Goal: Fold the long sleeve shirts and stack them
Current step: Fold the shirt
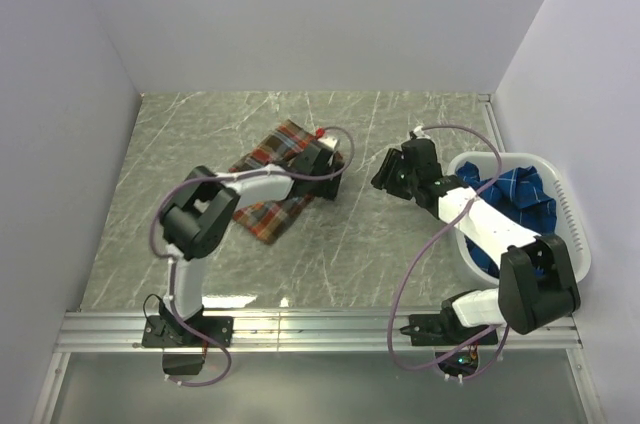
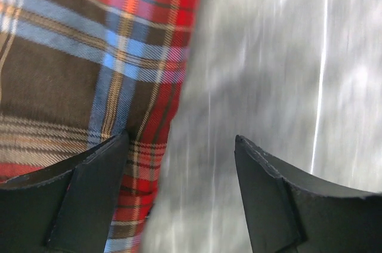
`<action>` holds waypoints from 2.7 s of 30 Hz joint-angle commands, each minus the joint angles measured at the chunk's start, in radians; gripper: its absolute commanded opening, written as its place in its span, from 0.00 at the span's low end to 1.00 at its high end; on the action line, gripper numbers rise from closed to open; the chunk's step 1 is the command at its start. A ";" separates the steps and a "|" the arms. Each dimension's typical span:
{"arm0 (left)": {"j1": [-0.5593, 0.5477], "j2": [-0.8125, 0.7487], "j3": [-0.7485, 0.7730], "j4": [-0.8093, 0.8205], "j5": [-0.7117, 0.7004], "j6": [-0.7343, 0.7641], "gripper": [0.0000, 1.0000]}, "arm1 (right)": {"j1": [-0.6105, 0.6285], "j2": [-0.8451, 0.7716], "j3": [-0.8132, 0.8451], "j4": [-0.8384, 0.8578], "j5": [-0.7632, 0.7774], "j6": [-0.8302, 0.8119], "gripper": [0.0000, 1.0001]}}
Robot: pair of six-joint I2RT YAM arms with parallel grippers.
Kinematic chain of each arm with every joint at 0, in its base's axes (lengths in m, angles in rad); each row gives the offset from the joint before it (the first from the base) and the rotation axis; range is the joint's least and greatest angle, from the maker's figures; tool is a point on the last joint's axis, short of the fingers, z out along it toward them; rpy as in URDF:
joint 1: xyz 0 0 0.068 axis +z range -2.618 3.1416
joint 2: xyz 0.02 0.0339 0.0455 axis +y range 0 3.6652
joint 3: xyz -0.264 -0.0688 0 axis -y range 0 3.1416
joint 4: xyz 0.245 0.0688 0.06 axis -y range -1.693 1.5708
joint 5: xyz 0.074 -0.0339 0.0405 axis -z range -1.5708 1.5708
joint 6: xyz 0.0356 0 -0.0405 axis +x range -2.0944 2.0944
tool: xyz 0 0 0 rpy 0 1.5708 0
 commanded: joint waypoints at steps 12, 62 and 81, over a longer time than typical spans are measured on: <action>-0.059 -0.690 -0.407 -0.295 -0.146 -0.272 0.89 | 0.066 0.203 0.205 0.018 -0.268 -0.109 0.56; 0.038 -0.495 -0.148 -0.398 -0.415 -0.156 0.95 | 0.152 -0.045 0.097 -0.061 0.007 -0.110 0.89; -0.331 -0.175 -0.125 -0.208 -0.345 0.208 0.74 | 0.043 -0.385 -0.074 -0.061 0.166 0.029 1.00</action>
